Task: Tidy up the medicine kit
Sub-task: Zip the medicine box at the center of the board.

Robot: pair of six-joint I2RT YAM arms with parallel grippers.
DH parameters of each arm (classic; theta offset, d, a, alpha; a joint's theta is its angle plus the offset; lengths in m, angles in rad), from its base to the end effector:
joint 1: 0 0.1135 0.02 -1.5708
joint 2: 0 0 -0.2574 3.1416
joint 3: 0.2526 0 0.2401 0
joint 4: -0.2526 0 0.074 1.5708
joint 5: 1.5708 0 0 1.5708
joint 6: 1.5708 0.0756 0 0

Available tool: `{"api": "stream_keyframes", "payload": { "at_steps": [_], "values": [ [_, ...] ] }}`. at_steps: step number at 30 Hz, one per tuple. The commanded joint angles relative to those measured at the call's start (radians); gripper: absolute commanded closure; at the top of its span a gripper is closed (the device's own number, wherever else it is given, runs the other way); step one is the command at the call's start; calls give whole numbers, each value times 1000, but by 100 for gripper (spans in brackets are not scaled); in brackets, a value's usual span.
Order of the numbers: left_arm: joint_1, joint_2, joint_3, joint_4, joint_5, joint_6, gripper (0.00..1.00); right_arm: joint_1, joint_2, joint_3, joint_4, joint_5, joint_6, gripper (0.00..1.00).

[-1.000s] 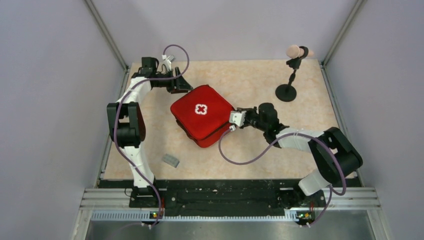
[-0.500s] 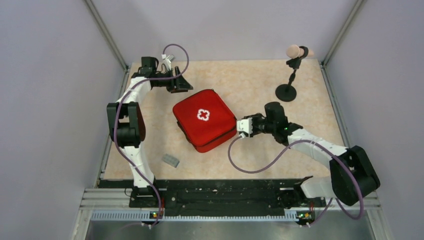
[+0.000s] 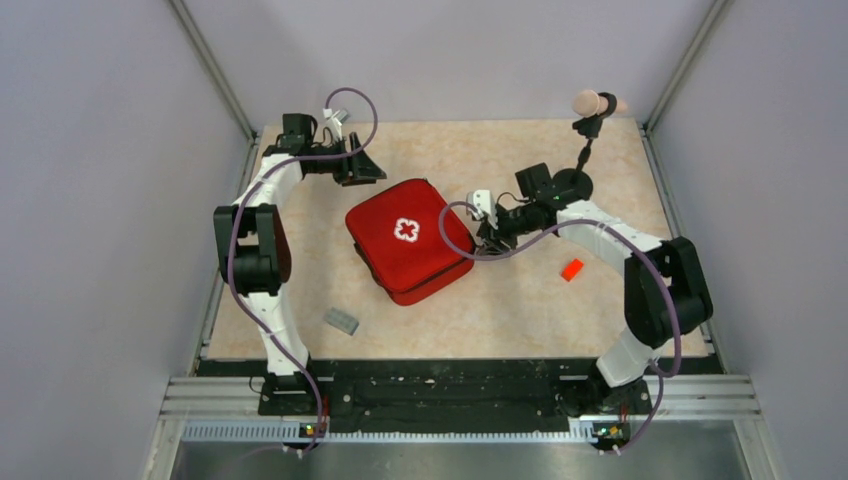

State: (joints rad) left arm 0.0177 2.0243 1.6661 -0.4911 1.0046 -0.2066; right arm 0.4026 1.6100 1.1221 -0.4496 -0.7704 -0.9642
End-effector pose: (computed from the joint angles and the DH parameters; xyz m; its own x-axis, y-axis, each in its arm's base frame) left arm 0.4483 -0.0559 0.2336 -0.8471 -0.1250 -0.5165 0.3822 0.5319 -0.7557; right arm 0.2917 0.1814 0.2113 0.1198 -0.5898 -0.7986 -0.9858 0.0249 -0.1662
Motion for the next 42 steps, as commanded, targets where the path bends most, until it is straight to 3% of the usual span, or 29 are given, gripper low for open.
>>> {"api": "stream_keyframes", "payload": {
  "at_steps": [1,10,22,25,37,42],
  "values": [
    [-2,-44,10,3,4,33,37,-4,21,42,-138,-84,-21,52],
    [-2,-60,-5,3,-3,42,37,30,-62,-137,137,105,47,50],
    [-2,-58,-2,9,-3,35,37,76,-46,-170,346,232,165,57],
    [-2,-56,-4,10,-4,34,37,79,-40,-158,345,235,166,62],
    [-3,-34,9,42,9,0,37,80,-66,-132,249,168,76,100],
    [-8,-21,26,55,12,-8,37,79,-34,-55,92,152,5,100]
  ]
}}
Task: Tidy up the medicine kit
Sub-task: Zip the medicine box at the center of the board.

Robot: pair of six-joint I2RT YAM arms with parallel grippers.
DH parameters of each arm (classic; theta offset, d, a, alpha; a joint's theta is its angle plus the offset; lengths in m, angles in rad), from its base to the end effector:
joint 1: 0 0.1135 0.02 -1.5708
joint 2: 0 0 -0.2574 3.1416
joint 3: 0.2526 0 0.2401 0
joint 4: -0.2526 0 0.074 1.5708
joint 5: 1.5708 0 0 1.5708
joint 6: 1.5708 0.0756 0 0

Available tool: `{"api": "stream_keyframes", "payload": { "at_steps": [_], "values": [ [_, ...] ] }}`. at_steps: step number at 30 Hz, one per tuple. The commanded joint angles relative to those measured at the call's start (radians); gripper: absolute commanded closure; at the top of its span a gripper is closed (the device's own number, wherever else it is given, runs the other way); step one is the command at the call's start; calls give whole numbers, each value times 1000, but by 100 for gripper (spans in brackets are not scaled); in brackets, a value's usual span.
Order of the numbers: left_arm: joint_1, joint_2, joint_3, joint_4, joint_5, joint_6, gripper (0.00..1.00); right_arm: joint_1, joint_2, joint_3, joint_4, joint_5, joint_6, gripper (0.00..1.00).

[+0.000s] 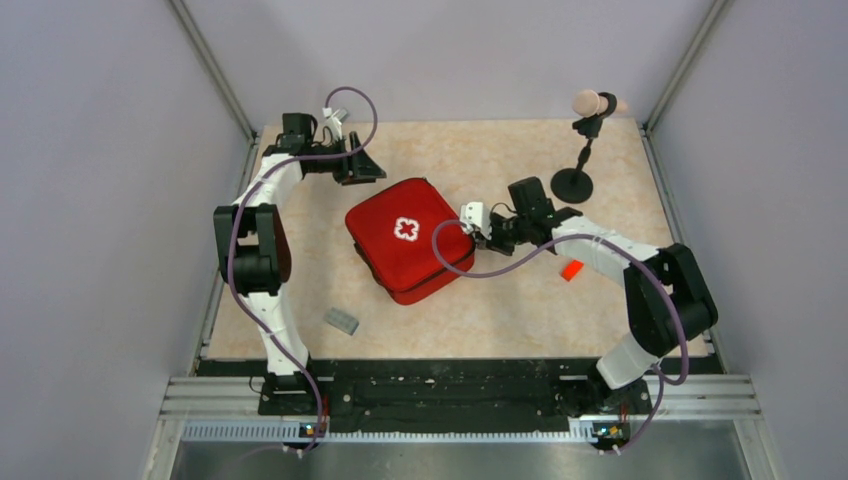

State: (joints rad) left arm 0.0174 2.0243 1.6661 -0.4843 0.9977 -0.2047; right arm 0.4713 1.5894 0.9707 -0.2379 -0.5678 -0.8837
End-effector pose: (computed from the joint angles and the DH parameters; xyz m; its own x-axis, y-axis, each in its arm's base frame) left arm 0.4491 -0.0557 0.2338 -0.8424 -0.1249 -0.5242 0.3866 0.5377 -0.7493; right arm 0.2838 0.1902 0.1808 0.1115 -0.6747 -0.7296 -0.9624 0.1098 -0.2486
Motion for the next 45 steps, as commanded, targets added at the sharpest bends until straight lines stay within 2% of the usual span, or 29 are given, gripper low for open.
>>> {"api": "stream_keyframes", "payload": {
  "at_steps": [1,5,9,13,17,18,19,21,23,28,30,33,36,38,40,42,45],
  "values": [
    [-11,-14,36,52,19,-8,37,12,-2,115,-148,-52,-104,100],
    [-60,44,140,44,5,52,32,12,33,166,-207,-35,-245,100],
    [-100,95,184,131,-36,89,18,11,84,208,-211,3,-398,100],
    [-118,159,246,97,-222,86,17,-1,198,335,-230,49,-455,100],
    [-113,90,131,89,-413,64,16,-16,334,482,-230,83,-464,100],
    [-111,67,102,74,-472,56,6,-16,366,517,-228,88,-461,100],
    [-111,39,74,56,-548,37,2,-17,398,554,-224,91,-458,100],
    [-107,-14,5,50,-595,24,1,-17,459,618,-199,92,-430,100],
    [-102,-72,-72,57,-565,19,1,-14,523,703,-165,105,-384,100],
    [-118,-238,-309,127,-361,53,12,-2,689,892,-30,152,-176,100],
    [-156,-318,-406,129,-347,102,10,6,768,1000,-17,157,-101,100],
    [-159,-406,-477,82,-417,163,4,19,862,1120,-26,145,-99,100],
    [-96,-423,-429,18,-490,195,1,27,892,1146,-19,106,-134,100],
    [-44,-384,-324,-4,-473,195,1,29,881,1129,-11,59,-157,100],
    [-1,-320,-240,14,-396,190,1,30,858,1090,14,28,-173,100],
    [21,-240,-178,86,-257,150,1,32,833,1048,37,-3,-188,100],
    [-3,-99,-74,168,-119,70,2,39,803,996,40,-34,-216,100]
  ]
}}
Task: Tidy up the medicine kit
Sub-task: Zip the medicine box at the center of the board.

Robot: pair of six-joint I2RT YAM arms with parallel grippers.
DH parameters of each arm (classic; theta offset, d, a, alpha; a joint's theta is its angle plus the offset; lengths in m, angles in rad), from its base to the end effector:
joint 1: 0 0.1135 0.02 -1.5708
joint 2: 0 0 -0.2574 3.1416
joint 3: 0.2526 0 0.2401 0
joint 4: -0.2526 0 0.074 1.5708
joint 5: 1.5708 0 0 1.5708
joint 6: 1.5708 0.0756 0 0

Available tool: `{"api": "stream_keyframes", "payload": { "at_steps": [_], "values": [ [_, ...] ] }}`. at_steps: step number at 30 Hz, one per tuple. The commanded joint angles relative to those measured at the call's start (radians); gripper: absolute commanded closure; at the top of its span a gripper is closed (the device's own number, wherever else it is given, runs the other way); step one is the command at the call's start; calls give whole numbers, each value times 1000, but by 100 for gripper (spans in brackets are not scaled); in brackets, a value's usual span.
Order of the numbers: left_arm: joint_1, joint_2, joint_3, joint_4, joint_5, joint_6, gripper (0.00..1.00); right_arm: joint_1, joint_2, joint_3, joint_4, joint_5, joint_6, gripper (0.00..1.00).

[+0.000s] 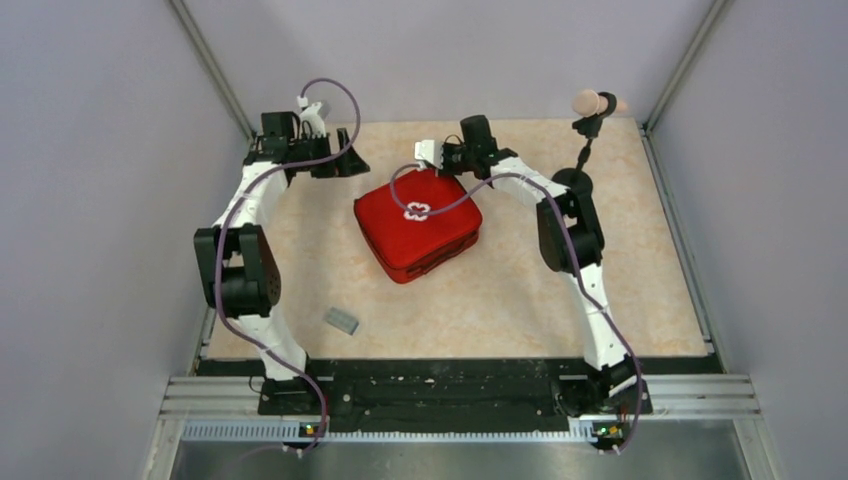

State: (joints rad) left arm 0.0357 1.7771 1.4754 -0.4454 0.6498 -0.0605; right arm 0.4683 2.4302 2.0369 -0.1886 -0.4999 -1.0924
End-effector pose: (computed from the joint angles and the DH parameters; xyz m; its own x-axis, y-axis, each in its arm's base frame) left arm 0.4124 -0.0310 0.2625 -0.7029 -0.0733 -0.7075 0.3734 0.8086 -0.4547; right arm 0.4922 0.2896 0.1707 0.4431 -0.6490 -0.6185 -0.7822 0.0571 -0.6204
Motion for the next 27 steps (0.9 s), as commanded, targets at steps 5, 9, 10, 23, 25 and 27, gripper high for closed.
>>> {"api": "stream_keyframes", "payload": {
  "at_steps": [5,9,10,23,25,27],
  "values": [
    [-103,350,277,115,339,-84,12,57,-63,-104,-20,-129,-31,100],
    [-132,414,284,172,392,-110,21,73,-75,-119,-24,-133,-31,100],
    [-140,422,283,172,399,-105,23,75,-78,-122,-21,-135,-27,100],
    [-166,466,212,223,482,-138,78,98,-83,-137,-11,-128,-19,100],
    [-166,464,207,216,480,-126,95,98,-85,-139,-11,-121,-18,100],
    [-166,460,204,208,475,-119,100,98,-86,-145,-11,-112,-24,100]
  ]
}}
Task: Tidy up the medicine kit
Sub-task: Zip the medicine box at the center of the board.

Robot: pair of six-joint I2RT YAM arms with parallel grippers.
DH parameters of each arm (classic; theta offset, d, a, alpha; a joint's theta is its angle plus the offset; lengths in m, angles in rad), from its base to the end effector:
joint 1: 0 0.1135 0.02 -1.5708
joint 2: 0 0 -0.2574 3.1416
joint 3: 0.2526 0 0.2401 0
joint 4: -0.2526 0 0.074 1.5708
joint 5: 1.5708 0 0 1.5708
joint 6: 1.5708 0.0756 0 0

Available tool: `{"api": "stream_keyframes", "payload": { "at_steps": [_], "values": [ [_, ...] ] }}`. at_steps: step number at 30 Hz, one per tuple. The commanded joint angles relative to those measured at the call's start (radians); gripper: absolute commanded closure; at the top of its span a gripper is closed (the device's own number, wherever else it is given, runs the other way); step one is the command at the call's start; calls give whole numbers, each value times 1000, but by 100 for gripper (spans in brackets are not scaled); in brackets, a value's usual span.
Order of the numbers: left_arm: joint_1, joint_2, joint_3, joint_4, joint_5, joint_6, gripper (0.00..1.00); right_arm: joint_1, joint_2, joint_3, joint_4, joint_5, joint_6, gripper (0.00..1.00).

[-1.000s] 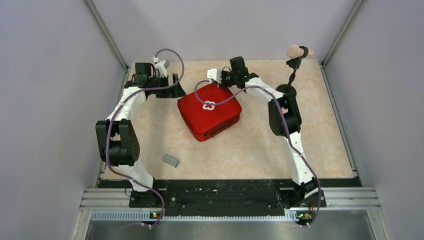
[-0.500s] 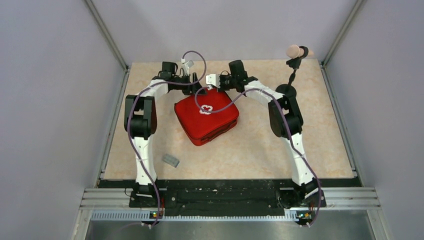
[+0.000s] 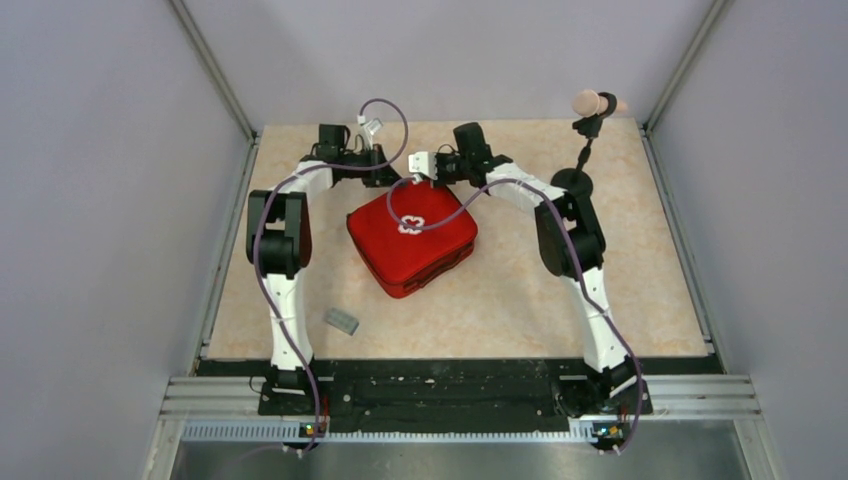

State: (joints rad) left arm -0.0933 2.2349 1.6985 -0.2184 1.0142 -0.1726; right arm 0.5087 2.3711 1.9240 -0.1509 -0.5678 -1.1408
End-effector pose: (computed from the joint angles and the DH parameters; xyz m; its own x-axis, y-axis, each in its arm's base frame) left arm 0.4840 -0.1098 0.1709 -0.7862 -0.0176 -0.6177 0.5380 0.4724 -0.6982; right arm 0.4641 0.3054 0.1688 0.5211 -0.5869 -0.6197 -0.7799 -0.0325 -0.6250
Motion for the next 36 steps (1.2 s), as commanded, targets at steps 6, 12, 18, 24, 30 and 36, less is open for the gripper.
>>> {"api": "stream_keyframes", "payload": {
  "at_steps": [6,12,18,24,30,36],
  "values": [
    [-5,-30,-5,-94,70,45,100,33,-58,-57,-55,26,11,100],
    [62,-59,-38,-106,109,52,100,-9,-143,-155,-103,12,-42,100],
    [15,-53,-43,76,150,-104,42,12,-160,-202,-31,-8,-35,100],
    [-51,16,57,-69,166,-2,35,46,-117,-136,-16,-2,22,100],
    [-57,11,17,-235,102,112,45,51,-91,-96,22,19,71,100],
    [-64,21,-38,-244,94,125,54,56,-90,-98,41,14,84,100]
  ]
}}
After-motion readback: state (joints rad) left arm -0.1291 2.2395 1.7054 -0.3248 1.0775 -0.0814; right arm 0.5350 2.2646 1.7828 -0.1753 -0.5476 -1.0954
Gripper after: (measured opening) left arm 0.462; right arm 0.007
